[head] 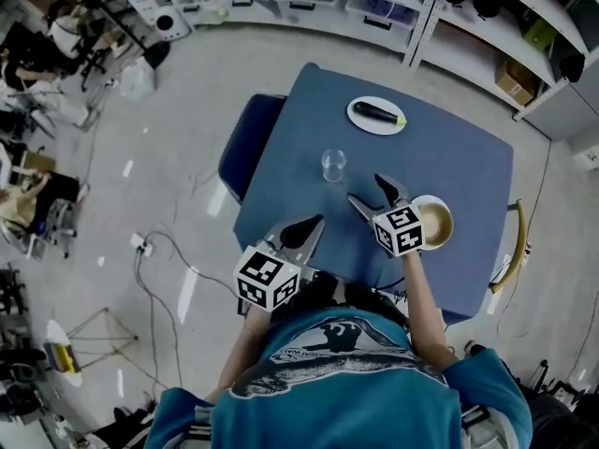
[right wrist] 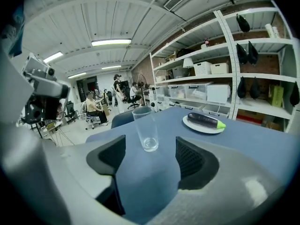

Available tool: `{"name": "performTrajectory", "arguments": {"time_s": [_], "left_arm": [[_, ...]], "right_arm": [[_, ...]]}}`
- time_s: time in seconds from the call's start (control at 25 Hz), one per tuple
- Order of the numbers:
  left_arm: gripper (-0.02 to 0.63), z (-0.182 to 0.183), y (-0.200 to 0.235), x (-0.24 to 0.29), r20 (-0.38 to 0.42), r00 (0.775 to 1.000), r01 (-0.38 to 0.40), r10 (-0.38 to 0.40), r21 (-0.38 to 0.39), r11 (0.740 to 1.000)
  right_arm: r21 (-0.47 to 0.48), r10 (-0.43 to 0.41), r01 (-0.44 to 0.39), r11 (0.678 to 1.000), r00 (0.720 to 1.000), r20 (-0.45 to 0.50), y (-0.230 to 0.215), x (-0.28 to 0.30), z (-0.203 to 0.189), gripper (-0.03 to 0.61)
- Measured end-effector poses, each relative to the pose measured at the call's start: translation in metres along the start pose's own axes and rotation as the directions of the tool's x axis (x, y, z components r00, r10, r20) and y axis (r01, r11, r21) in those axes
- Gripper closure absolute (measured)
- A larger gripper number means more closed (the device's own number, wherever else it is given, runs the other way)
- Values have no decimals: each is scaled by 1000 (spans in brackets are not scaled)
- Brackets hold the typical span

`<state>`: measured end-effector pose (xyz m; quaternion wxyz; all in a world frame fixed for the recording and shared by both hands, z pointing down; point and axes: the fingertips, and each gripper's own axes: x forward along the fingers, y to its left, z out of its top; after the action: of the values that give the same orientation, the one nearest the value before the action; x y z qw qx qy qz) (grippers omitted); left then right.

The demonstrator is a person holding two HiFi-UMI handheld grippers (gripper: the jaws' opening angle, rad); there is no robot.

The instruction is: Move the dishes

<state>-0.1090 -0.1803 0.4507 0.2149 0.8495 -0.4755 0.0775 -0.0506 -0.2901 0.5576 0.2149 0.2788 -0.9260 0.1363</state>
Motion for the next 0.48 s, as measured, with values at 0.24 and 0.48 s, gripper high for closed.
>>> {"name": "performTrajectory", "arguments": {"time_s": [0.24,0.48], "left_arm": [[601,4,-26,30,-25,994,107,-106,30,994],[601,2,-51,54,-45,982,186,-184,49,981]], "right_arm": [[-40,-107,104,994,992,-64,-19,-61,-34,273],[-73,-208,198,977,962,-178,-41,-111,-85,289]]}}
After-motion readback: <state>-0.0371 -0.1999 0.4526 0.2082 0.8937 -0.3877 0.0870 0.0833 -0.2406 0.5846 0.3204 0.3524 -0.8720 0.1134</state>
